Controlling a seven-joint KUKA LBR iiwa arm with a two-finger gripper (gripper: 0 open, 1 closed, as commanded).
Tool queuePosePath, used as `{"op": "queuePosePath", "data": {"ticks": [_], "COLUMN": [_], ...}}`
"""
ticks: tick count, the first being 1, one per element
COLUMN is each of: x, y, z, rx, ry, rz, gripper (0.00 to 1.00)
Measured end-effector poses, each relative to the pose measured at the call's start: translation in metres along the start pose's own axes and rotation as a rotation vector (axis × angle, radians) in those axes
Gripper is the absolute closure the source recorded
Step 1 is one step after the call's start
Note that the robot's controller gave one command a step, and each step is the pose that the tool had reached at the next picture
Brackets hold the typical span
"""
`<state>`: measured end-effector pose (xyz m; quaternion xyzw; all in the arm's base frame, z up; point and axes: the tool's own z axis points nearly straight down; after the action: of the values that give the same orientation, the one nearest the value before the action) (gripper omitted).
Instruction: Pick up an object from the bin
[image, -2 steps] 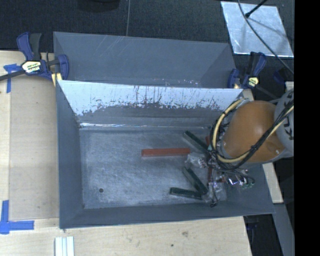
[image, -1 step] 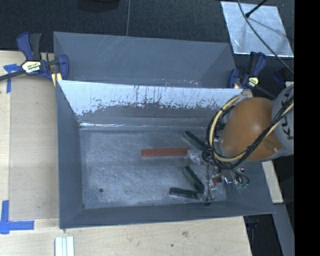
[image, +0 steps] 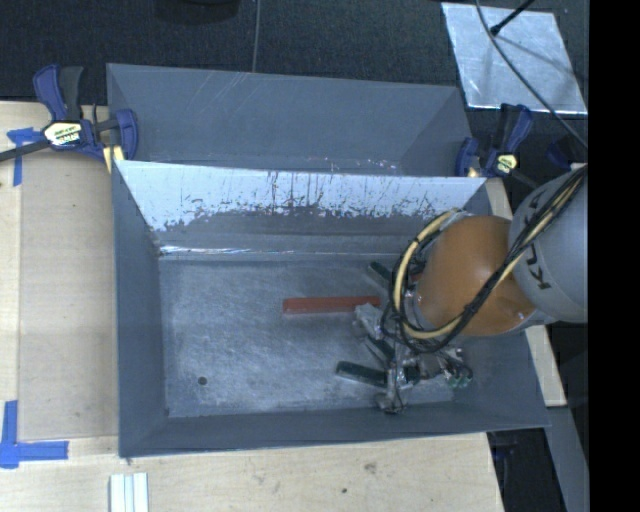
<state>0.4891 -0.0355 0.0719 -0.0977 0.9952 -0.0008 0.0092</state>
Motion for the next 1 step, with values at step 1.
{"op": "queuePosePath", "data": {"ticks": [1], "x": [-0.0018], "y": [-0.0004], "z": [-0.0009], "rx": [-0.002], "ry": [0.01], "rz": [-0.002], "gripper": [0.0]}}
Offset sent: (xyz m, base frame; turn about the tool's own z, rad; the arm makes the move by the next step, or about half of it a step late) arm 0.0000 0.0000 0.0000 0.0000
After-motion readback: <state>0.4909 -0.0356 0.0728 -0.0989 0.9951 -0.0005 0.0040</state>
